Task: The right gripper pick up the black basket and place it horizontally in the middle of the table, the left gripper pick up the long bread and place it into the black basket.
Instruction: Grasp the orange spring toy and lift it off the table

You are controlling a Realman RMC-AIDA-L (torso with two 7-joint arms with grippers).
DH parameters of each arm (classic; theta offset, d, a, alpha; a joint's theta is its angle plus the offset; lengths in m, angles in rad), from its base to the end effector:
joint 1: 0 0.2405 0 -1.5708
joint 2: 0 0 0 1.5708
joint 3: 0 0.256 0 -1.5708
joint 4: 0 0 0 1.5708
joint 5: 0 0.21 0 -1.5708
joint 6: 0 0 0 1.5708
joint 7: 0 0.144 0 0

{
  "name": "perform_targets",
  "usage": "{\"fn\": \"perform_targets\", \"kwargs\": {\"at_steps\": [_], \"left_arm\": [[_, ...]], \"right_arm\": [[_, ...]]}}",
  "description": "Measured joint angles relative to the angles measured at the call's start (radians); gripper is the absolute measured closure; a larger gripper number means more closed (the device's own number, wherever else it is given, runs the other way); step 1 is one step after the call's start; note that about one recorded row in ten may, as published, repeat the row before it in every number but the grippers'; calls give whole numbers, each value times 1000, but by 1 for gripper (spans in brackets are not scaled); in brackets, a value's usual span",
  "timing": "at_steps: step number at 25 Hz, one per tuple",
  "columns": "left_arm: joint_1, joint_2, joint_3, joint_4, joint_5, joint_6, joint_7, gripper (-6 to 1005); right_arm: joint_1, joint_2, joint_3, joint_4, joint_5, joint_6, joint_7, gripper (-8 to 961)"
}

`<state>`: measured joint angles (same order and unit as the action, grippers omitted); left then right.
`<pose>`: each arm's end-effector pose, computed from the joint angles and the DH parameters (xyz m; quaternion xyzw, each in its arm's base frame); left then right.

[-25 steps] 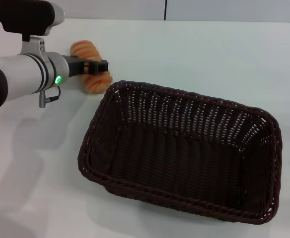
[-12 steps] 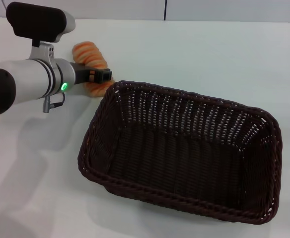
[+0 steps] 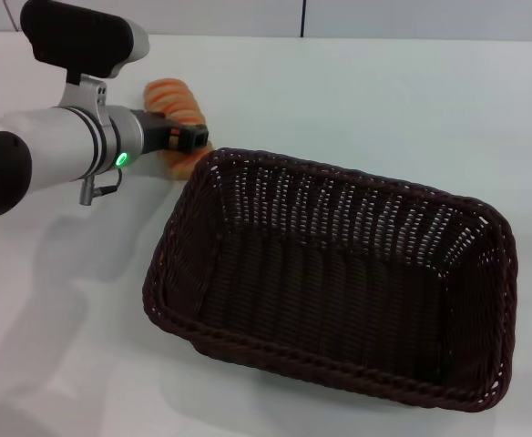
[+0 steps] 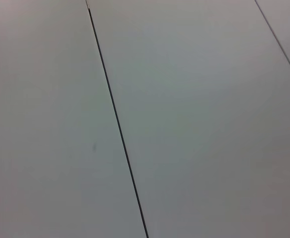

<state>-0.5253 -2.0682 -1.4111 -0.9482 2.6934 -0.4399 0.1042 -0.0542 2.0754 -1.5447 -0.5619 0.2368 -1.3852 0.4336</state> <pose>-0.2340 0.4094 -0.0549 -0.8214 -0.3759 -0.0189 0.4285 0.3668 0.2220 0.0900 -0.5041 0.2222 0.4466 0.7050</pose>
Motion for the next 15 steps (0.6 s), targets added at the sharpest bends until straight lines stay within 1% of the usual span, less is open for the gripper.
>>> {"fn": "perform_targets", "kwargs": {"at_steps": [3, 6, 9, 11, 12, 13, 15], "left_arm": [[22, 0, 3, -47, 23, -4, 2, 369], [28, 2, 5, -64, 27, -9, 3, 393], [51, 3, 17, -114, 28, -13, 25, 419], [84, 4, 22, -191, 28, -26, 63, 438], [113, 4, 21, -272, 25, -53, 98, 448], [113, 4, 21, -272, 25, -53, 98, 457], [141, 4, 17, -351, 22, -92, 133, 474]], "right_arm": [[-4, 0, 0, 1, -1, -12, 5, 112], [-8, 0, 1, 0, -1, -17, 8, 111], [-9, 0, 1, 1, -1, -17, 14, 111], [-6, 0, 0, 2, -2, -17, 14, 111], [-3, 0, 0, 3, -5, -17, 14, 112], [-3, 0, 0, 3, -5, -17, 14, 112], [0, 0, -1, 3, -11, -17, 14, 112]]}}
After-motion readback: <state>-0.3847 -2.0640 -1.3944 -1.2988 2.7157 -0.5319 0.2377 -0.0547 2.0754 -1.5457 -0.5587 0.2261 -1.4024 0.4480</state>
